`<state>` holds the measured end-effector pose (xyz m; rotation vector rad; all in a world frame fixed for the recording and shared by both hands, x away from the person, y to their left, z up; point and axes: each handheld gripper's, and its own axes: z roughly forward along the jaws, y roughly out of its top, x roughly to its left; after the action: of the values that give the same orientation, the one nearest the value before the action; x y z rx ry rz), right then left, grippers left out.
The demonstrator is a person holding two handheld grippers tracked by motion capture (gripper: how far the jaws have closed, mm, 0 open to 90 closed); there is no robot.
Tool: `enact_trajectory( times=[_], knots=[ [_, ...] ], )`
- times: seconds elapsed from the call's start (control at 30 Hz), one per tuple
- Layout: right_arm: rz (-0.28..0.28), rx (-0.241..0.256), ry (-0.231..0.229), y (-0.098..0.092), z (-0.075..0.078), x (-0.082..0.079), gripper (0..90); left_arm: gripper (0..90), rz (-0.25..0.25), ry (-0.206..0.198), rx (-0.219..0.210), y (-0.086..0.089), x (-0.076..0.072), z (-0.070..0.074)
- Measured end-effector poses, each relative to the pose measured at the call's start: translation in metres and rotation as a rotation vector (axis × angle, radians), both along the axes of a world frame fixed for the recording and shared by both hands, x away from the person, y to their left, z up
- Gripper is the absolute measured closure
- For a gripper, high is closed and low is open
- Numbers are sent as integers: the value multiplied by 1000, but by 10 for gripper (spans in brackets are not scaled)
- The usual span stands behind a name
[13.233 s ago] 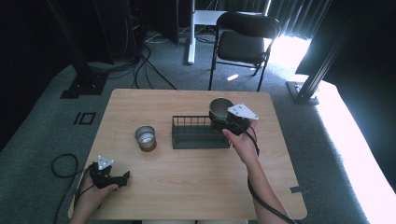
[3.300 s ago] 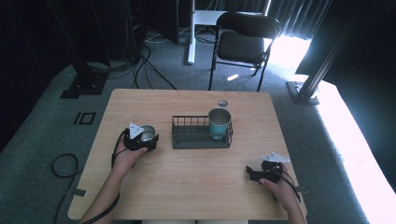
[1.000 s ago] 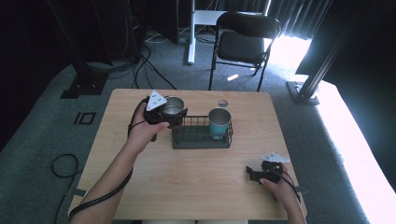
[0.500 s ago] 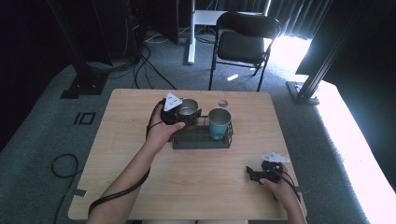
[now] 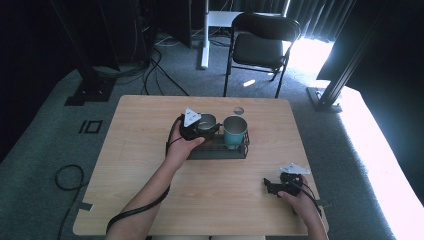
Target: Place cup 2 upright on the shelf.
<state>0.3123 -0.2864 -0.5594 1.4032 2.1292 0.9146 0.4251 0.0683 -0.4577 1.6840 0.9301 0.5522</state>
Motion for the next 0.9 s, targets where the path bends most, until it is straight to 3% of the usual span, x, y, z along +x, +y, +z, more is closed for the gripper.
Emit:
enact_trajectory(
  times=[0.13, 0.57, 0.9],
  knots=[
    [0, 0, 0, 0, 0, 0, 114, 171, 2, -17, 13, -2, 1, 0],
    [0, 0, 0, 0, 0, 0, 114, 184, 23, 21, -10, -2, 15, -11],
    [0, 0, 0, 0, 0, 0, 114, 186, 22, 59, 20, -3, 22, -23]
  ],
)
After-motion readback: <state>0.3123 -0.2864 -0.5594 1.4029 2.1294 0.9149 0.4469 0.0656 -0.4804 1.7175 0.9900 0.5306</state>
